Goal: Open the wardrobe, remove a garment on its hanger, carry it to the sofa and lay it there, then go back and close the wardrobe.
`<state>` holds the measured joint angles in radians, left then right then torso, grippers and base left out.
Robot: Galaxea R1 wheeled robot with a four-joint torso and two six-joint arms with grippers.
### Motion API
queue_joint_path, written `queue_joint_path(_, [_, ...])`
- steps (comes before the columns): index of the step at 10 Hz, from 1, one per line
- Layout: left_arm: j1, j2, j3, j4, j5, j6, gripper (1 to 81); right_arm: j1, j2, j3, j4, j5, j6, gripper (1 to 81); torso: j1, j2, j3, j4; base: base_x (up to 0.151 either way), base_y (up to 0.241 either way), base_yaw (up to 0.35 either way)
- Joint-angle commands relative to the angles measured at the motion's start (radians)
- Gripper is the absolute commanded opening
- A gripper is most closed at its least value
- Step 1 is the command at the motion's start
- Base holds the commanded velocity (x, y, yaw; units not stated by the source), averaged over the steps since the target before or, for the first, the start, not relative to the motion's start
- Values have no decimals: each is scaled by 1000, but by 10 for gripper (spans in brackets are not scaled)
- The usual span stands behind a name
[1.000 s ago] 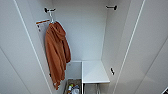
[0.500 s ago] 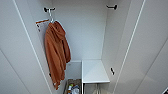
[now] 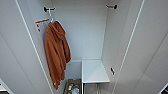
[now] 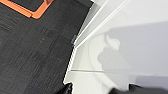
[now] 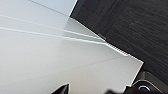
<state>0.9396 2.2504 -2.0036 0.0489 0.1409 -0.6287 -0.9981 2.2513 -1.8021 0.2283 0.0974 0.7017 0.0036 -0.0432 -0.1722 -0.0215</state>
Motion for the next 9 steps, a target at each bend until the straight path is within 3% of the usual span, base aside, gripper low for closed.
queue_joint_path(1, [-77,49,35,48,75,11,811,45,98,94,-110,-29,9,811,0,0,0,0,0,0,0])
queue_joint_path(5, [-66,147,13,97,92,11,811,-26,236,41,-230,-12,5,811,1,0,0,0,0,0,0])
queue_joint_path(9, [106,293,-150,224,75,29,811,-112,355,-139,-319,-21,4,811,1,1,0,0,0,0,0])
